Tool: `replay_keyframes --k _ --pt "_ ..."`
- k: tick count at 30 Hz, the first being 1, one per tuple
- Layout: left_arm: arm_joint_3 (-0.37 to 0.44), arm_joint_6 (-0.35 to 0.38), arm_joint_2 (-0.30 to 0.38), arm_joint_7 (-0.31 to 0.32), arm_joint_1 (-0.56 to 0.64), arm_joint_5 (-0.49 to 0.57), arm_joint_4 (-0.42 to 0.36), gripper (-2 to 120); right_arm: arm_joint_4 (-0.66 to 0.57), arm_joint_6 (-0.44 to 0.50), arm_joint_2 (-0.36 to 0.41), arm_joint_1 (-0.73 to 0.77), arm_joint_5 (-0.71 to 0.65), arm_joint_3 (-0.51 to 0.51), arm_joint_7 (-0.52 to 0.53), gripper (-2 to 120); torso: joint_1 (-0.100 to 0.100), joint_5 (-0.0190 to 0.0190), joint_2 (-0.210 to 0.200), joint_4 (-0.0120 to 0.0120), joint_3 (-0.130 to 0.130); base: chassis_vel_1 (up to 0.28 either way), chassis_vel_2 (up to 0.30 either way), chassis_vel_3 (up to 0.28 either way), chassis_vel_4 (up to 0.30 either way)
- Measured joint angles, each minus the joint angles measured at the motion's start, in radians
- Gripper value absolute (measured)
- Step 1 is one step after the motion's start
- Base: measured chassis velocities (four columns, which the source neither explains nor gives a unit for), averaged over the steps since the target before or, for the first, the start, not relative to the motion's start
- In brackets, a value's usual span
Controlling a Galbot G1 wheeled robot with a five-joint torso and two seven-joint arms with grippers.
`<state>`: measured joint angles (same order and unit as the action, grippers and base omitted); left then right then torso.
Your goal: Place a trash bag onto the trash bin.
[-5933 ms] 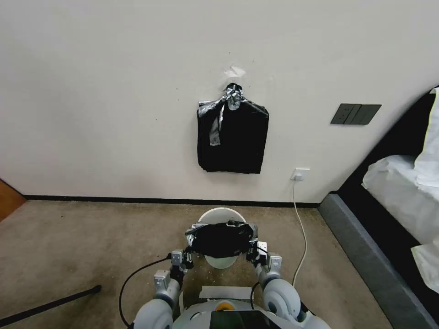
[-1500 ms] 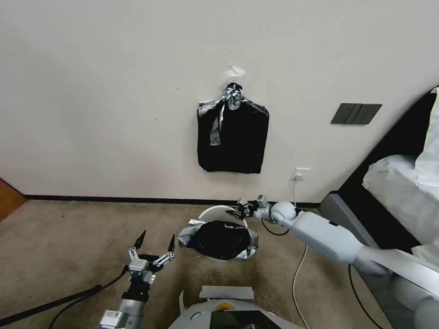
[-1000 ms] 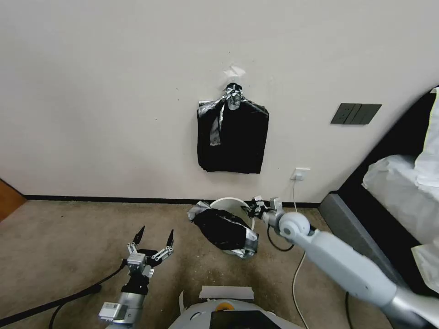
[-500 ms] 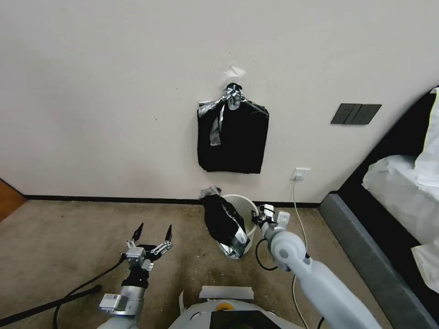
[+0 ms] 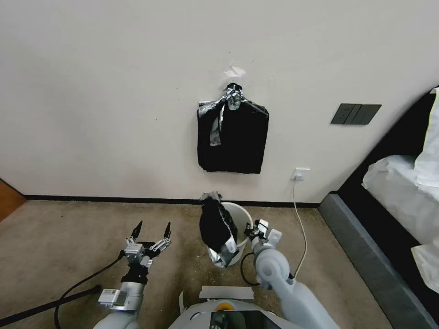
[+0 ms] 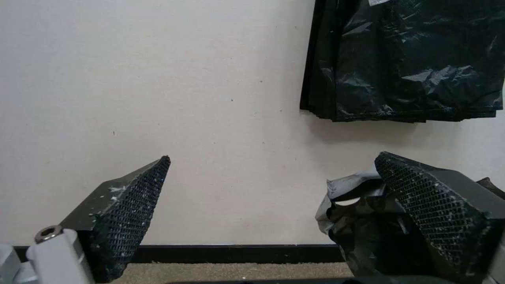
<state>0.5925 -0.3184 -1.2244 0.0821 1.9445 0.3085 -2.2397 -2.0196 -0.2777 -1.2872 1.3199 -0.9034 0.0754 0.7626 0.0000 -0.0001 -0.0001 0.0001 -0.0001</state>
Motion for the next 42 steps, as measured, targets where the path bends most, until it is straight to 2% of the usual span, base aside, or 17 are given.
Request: replay_keyframes --k 5,8,10,13,15,17,19,20,23,24,26,31,32,37,38,39,42 --pt "-0.007 0.000 0.000 0.000 0.007 0.000 0.000 100 0.006 0.006 -0.008 0.023 0.012 0.000 -0.020 6 0.000 0.0001 0.000 -0.0001 0.000 0.000 0.000 0.000 0.000" --pt "-0.010 0.000 -0.001 0.000 0.007 0.000 0.000 100 0.006 0.010 -0.007 0.031 0.020 0.002 -0.029 13 0.000 0.0001 0.000 0.0000 0.000 0.000 0.000 0.000 0.000" --pt "-0.013 0.000 -0.003 0.000 0.006 -0.001 0.000 100 0.002 0.011 -0.004 0.039 0.029 0.005 -0.030 23 0.000 0.0001 0.000 -0.0002 0.000 0.000 0.000 0.000 0.000" --pt "-0.015 -0.002 -0.006 -0.001 0.007 -0.003 0.000 100 -0.005 0.011 -0.002 0.044 0.031 0.007 -0.029 30 0.000 0.0002 0.000 -0.0001 0.000 0.000 0.000 0.000 0.000" --pt "-0.021 -0.004 -0.012 -0.002 0.012 -0.005 0.003 100 -0.023 0.010 0.010 0.059 0.031 0.015 -0.026 41 0.000 0.0002 0.000 0.0000 0.000 0.000 0.000 0.000 0.000" --pt "-0.023 -0.004 -0.014 -0.002 0.014 -0.005 0.003 100 -0.036 0.008 0.017 0.067 0.035 0.020 -0.025 44 0.000 0.0003 0.000 0.0000 0.000 0.000 0.000 0.000 0.000" --pt "-0.027 -0.004 -0.015 -0.001 0.015 -0.006 0.005 100 -0.069 0.004 0.044 0.085 0.078 0.030 -0.030 54 0.000 0.0002 0.000 -0.0001 0.000 0.000 0.000 0.000 0.000" --pt "-0.027 -0.004 -0.015 -0.001 0.015 -0.006 0.005 100 -0.069 0.004 0.044 0.085 0.078 0.030 -0.030 54 0.000 0.0002 0.000 -0.0001 0.000 0.000 0.000 0.000 0.000" --pt "-0.029 -0.002 -0.014 0.003 0.011 -0.006 0.008 100 -0.154 -0.003 0.120 0.107 0.146 0.044 -0.097 70 0.000 0.0003 0.000 -0.0002 0.000 0.000 0.000 0.000 0.000" --pt "-0.029 -0.002 -0.014 0.003 0.011 -0.006 0.008 100 -0.154 -0.003 0.120 0.107 0.146 0.044 -0.097 70 0.000 0.0003 0.000 -0.0002 0.000 0.000 0.000 0.000 0.000" --pt "-0.030 0.005 -0.015 0.009 0.009 -0.009 0.009 100 -0.231 -0.035 0.185 0.102 0.124 0.048 -0.187 82 0.000 0.0001 0.000 -0.0002 0.000 0.000 0.000 0.000 0.000" --pt "-0.031 0.015 -0.016 0.018 0.008 -0.014 0.012 100 -0.281 -0.106 0.267 0.053 0.119 0.026 -0.298 95 0.000 0.0000 0.000 0.0000 0.000 0.000 0.000 0.000 0.000" --pt "-0.030 0.017 -0.017 0.021 0.008 -0.015 0.012 100 -0.300 -0.153 0.304 0.015 0.085 0.011 -0.334 99 0.000 0.0002 0.000 0.0000 0.000 0.000 0.000 0.000 0.000" --pt "-0.029 0.023 -0.020 0.025 0.009 -0.018 0.012 100 -0.329 -0.264 0.369 -0.096 0.008 -0.037 -0.385 100 0.000 0.0002 0.000 -0.0001 0.000 0.000 0.000 0.000 0.000" --pt "-0.027 0.026 -0.023 0.027 0.010 -0.027 0.012 100 -0.332 -0.334 0.399 -0.189 -0.033 -0.099 -0.386 100 0.000 0.0003 0.000 0.0003 0.000 0.000 0.000 0.000 0.000" --pt "-0.027 0.026 -0.023 0.027 0.010 -0.027 0.012 100 -0.332 -0.334 0.399 -0.189 -0.033 -0.099 -0.386 100 0.000 0.0003 0.000 0.0003 0.000 0.000 0.000 0.000 0.000" --pt "-0.028 0.028 -0.031 0.029 0.007 -0.043 0.014 100 -0.307 -0.433 0.417 -0.315 -0.073 -0.208 -0.346 100 0.000 0.0001 0.000 0.0000 0.000 0.000 0.000 0.000 0.000"
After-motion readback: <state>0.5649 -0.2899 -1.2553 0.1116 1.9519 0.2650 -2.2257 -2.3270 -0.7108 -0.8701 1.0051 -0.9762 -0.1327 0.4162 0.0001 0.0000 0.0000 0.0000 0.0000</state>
